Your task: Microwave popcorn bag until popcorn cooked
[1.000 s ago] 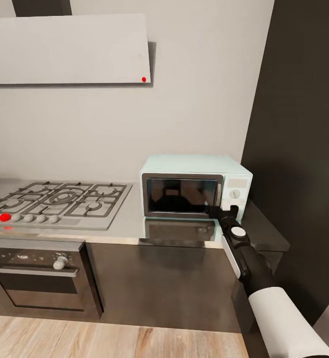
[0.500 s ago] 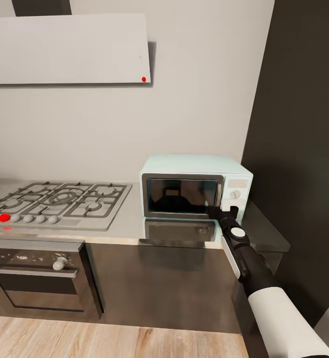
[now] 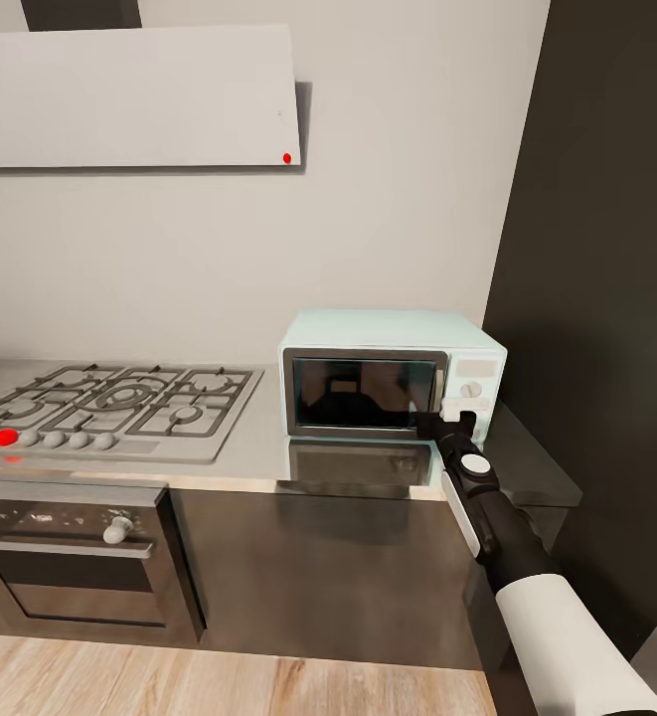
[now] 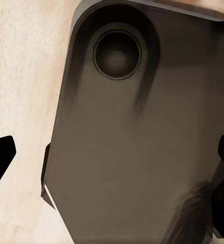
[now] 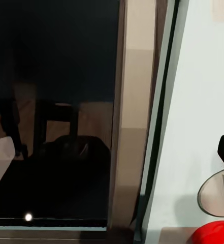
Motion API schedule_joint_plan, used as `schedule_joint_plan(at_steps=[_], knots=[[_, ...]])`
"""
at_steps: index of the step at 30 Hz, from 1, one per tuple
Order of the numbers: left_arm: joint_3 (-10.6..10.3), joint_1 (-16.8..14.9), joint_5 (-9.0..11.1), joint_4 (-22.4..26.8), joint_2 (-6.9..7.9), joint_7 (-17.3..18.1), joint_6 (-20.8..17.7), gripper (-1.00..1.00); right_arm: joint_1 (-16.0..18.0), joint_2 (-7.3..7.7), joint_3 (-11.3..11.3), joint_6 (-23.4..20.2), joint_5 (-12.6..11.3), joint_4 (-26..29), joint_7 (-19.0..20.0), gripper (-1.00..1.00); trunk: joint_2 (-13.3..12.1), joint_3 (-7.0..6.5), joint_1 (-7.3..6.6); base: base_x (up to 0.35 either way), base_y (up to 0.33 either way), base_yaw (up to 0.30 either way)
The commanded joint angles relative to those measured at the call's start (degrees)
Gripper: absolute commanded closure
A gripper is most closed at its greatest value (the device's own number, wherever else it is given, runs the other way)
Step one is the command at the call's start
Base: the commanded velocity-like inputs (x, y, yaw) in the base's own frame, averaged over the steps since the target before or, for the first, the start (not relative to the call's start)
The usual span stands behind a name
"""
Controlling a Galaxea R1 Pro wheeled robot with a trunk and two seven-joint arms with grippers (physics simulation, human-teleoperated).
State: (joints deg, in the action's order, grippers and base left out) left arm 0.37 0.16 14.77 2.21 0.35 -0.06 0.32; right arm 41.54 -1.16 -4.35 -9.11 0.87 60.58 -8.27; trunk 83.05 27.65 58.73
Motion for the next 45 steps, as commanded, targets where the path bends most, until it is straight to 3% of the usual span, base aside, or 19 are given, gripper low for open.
schedule_joint_plan(at_steps=[1,30,31,45], knots=[[0.04,0.02,0.26,0.08,0.0,-0.02,0.03,-1.0,0.03,0.02,-0.13,-0.39,0.13,0.05,-0.35,-1.0,0.03,0.05,0.0,0.0,0.0,0.0],[0.07,0.02,0.34,0.08,0.0,-0.02,0.03,-1.0,0.03,0.1,0.22,-0.46,0.13,-0.3,-0.53,-1.0,0.03,0.05,0.0,0.014,0.0,0.0],[0.07,0.02,0.34,0.08,0.0,-0.02,0.03,-1.0,0.03,0.1,0.22,-0.46,0.16,-0.29,-0.53,1.0,0.03,0.05,0.0,0.0,0.0,0.0],[0.04,0.02,0.34,0.06,0.0,-0.02,0.03,-1.0,0.03,0.1,0.22,-0.47,0.18,-0.03,-0.46,1.0,0.03,0.05,0.0,0.0,0.0,0.0]])
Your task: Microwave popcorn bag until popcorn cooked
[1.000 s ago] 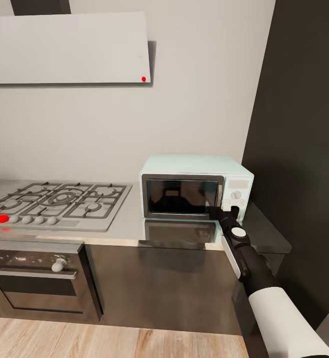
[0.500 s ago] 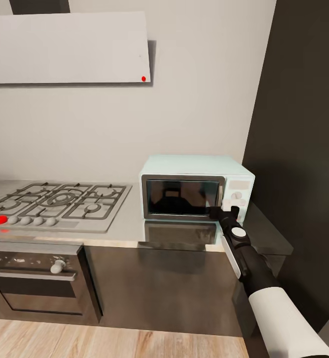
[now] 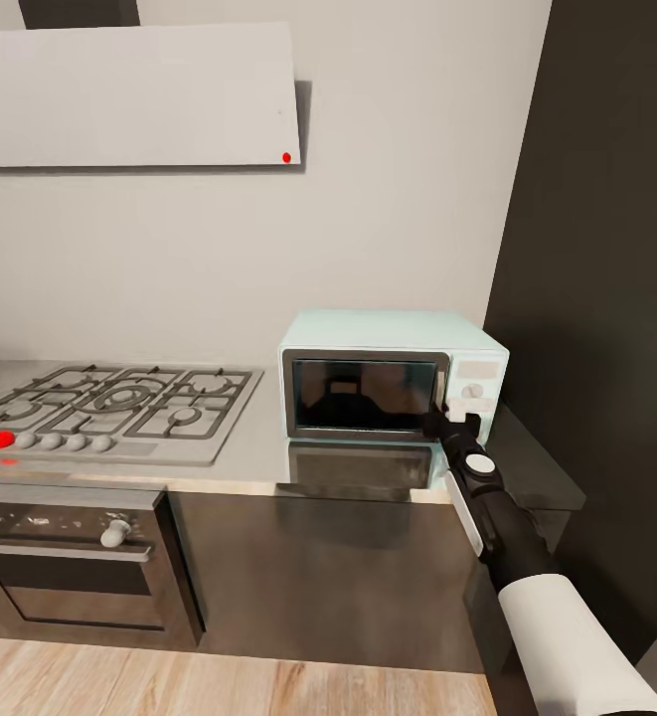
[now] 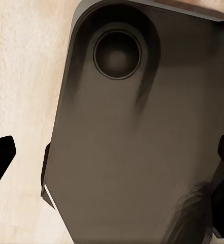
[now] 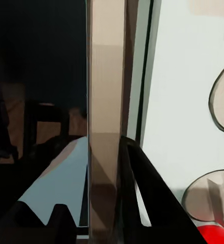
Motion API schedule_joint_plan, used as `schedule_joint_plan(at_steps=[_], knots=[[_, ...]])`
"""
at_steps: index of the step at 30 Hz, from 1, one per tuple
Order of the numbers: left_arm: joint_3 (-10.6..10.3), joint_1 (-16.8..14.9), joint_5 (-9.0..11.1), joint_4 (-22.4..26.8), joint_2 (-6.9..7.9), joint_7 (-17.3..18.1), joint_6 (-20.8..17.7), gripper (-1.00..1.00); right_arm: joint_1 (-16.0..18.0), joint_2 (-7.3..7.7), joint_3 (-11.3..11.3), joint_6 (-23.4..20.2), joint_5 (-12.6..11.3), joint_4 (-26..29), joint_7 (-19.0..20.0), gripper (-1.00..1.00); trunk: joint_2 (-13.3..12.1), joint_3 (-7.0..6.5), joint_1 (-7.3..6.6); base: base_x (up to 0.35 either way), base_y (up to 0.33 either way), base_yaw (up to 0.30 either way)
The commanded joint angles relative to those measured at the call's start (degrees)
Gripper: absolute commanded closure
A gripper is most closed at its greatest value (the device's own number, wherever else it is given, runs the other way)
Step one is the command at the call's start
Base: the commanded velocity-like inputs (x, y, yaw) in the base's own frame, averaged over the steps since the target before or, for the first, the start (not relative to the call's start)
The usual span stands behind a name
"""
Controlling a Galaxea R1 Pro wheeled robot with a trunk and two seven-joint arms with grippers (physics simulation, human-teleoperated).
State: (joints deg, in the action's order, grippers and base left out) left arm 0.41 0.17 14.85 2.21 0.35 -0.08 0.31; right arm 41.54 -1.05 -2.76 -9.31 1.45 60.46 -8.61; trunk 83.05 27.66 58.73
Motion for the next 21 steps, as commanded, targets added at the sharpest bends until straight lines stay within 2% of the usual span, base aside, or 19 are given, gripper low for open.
schedule_joint_plan(at_steps=[1,6,21], knots=[[0.01,0.0,0.25,0.06,0.0,-0.01,0.02,-1.0,0.03,-0.01,-1.37,-0.35,-0.39,0.1,-0.13,1.0,0.03,0.04,0.0,0.0,0.0,0.0],[0.01,0.0,0.26,0.06,-0.01,-0.01,0.04,-1.0,0.03,-0.01,-1.37,-0.36,-0.4,0.1,-0.13,1.0,0.03,0.04,0.0,-0.05,0.0,0.0],[0.0,0.0,0.27,0.07,0.0,-0.01,0.04,-1.0,0.03,-0.03,-1.48,-0.27,-0.31,0.1,-0.18,1.0,0.03,0.04,0.0,-0.275,0.0,0.0]])
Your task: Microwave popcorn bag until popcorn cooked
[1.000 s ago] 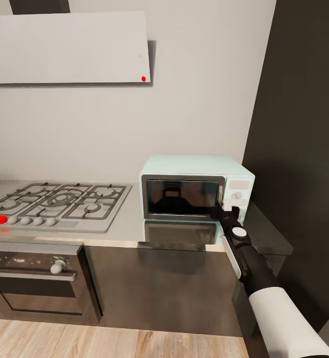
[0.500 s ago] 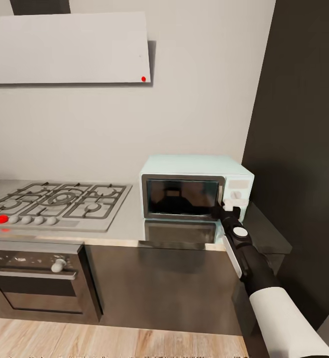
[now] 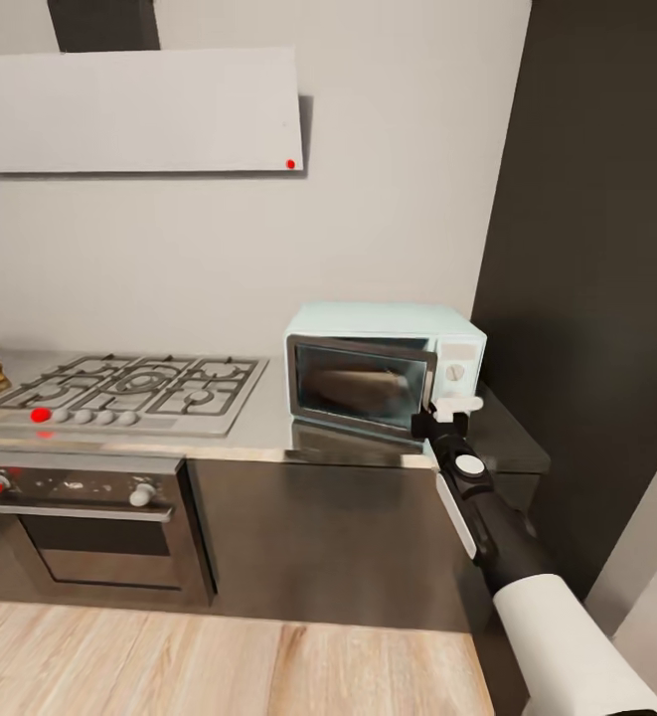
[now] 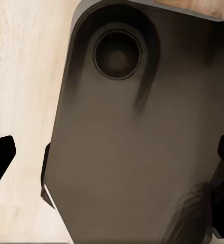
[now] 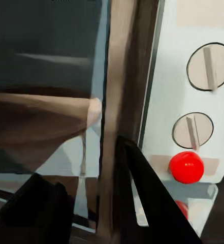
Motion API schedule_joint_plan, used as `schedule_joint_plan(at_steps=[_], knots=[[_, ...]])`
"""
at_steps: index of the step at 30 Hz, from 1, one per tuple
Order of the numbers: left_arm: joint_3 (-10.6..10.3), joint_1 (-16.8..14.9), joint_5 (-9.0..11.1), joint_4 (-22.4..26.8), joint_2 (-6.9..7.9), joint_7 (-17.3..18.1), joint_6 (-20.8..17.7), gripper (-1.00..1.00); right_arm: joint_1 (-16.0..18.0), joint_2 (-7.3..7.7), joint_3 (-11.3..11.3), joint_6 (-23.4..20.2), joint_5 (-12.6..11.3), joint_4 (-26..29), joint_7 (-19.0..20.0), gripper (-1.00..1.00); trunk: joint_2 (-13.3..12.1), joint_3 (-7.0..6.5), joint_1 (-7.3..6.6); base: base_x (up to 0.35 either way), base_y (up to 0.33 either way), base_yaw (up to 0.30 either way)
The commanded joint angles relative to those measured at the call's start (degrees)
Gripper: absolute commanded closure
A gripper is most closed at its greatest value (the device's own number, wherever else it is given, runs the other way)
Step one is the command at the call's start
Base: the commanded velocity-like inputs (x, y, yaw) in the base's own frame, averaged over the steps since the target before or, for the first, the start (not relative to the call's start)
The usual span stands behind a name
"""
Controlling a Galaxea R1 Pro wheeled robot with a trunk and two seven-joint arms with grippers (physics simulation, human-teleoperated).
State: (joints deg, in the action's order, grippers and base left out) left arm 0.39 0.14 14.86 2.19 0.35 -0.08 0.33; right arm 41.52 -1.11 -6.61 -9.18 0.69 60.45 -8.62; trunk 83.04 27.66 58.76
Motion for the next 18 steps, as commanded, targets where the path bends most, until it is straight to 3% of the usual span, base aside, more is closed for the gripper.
schedule_joint_plan(at_steps=[1,11,12,16,18], knots=[[0.04,0.04,0.26,0.09,0.0,-0.01,0.03,-1.0,0.05,0.03,2.33,-0.4,0.45,0.11,-0.17,1.0,0.04,0.05,-0.03,-0.232,0.0,0.0],[0.02,0.04,0.25,0.09,0.0,-0.01,0.03,-1.0,0.05,0.04,2.3,-0.4,0.52,0.09,-0.17,1.0,0.04,0.05,-0.03,-0.18,0.0,0.0],[0.05,0.02,0.26,0.15,-0.06,-0.01,0.09,-1.0,0.05,-0.14,-3.84,-0.7,0.32,-0.21,-0.62,1.0,0.04,0.05,-0.03,0.0,0.0,0.0],[0.08,0.02,0.26,0.18,-0.02,-0.01,0.11,-1.0,0.05,-0.33,-4.44,-0.7,0.41,-0.25,-0.82,1.0,0.04,0.05,-0.03,0.0,0.0,0.0],[0.09,0.02,0.26,0.17,-0.01,-0.01,0.11,-1.0,0.05,-0.92,-4.65,-0.75,1.9,-0.29,-1.33,1.0,0.04,0.05,-0.03,0.0,0.0,0.0]])
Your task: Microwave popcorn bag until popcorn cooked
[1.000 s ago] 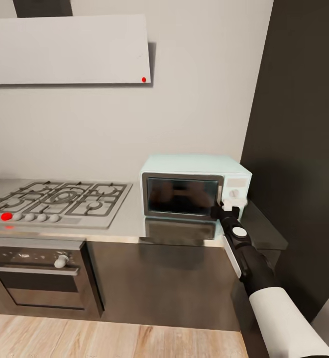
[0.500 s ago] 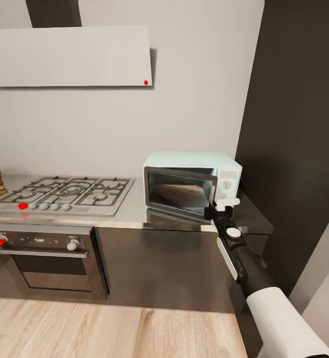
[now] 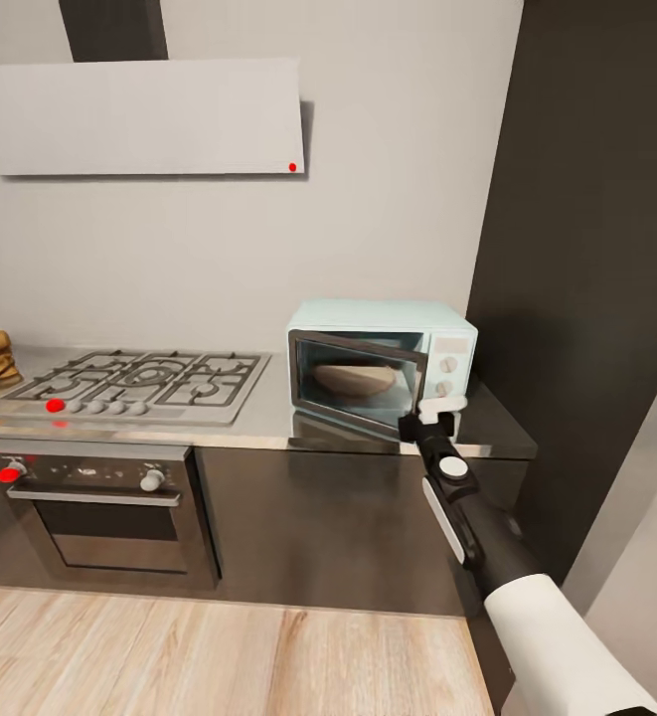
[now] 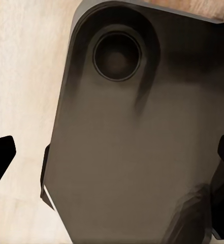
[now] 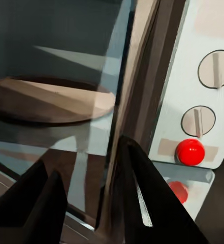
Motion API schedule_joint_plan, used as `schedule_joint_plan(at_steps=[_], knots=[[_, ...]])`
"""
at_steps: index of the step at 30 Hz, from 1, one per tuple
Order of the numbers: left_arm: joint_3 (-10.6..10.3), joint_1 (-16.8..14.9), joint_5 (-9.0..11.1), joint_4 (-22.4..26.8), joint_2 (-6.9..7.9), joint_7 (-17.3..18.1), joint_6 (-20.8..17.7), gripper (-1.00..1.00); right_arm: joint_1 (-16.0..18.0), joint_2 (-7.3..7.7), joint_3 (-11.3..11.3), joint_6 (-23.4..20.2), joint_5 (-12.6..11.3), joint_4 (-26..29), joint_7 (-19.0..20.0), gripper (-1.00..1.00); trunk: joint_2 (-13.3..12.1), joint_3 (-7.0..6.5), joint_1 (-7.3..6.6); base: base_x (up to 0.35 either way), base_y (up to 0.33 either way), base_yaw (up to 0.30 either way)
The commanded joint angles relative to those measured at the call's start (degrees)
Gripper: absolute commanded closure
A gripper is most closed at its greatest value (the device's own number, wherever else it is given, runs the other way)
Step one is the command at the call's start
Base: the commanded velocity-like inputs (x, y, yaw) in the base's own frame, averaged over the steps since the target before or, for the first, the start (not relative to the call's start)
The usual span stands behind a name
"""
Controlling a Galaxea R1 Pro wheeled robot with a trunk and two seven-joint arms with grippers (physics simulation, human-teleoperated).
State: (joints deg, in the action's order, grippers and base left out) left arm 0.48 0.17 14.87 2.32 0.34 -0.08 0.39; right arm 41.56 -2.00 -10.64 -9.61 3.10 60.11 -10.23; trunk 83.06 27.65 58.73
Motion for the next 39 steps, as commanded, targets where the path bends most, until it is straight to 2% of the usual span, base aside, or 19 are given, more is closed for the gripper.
schedule_joint_plan(at_steps=[1,5,7,8,15,16,26,35,39], knots=[[0.02,0.0,0.24,0.05,0.0,-0.01,0.05,-1.0,0.01,-0.31,-0.5,-0.37,-0.01,0.06,-0.03,1.0,0.02,0.05,0.0,0.0,0.0,0.0],[0.02,0.01,0.24,0.05,-0.03,-0.01,0.05,-1.0,0.01,-1.44,-0.24,-0.9,1.17,0.09,-1.54,1.0,0.02,0.05,0.0,0.0,0.0,0.0],[0.0,0.01,0.24,0.04,-0.02,-0.01,0.05,-1.0,0.01,-1.46,-0.53,-0.93,1.24,0.09,-2.51,1.0,0.02,0.05,0.0,0.0,0.0,0.0],[-0.02,0.01,0.24,0.03,-0.01,-0.01,0.05,-1.0,0.01,-1.46,-0.79,-0.93,1.01,0.09,-2.99,-1.0,0.02,0.05,0.0,0.0,0.0,0.0],[0.01,0.01,0.24,0.05,-0.01,-0.01,0.05,-1.0,0.01,-1.41,-0.79,-0.93,-1.23,0.09,-0.81,-1.0,0.02,0.05,0.0,0.0,0.0,0.0],[-0.01,0.01,0.24,0.05,0.0,-0.01,0.05,-1.0,0.01,-1.38,-0.79,-0.93,-1.38,0.09,0.82,-1.0,0.02,0.05,0.0,0.0,0.0,0.0],[-0.03,0.01,0.21,0.06,0.01,-0.01,0.09,-1.0,0.01,-0.75,-0.51,-1.11,-1.25,0.86,1.23,-1.0,0.02,0.05,0.0,-0.005,0.0,0.0],[0.06,0.01,0.16,0.05,-0.08,-0.01,0.49,-1.0,0.01,-0.72,-0.52,-1.11,-1.06,1.31,1.26,-1.0,0.02,0.05,0.0,-0.3,0.0,0.0],[0.04,0.01,0.23,0.05,0.0,-0.01,0.49,-1.0,0.01,-0.72,-0.5,-1.9,-1.07,1.3,1.26,-1.0,0.02,0.05,0.0,-0.08,0.0,0.0]])
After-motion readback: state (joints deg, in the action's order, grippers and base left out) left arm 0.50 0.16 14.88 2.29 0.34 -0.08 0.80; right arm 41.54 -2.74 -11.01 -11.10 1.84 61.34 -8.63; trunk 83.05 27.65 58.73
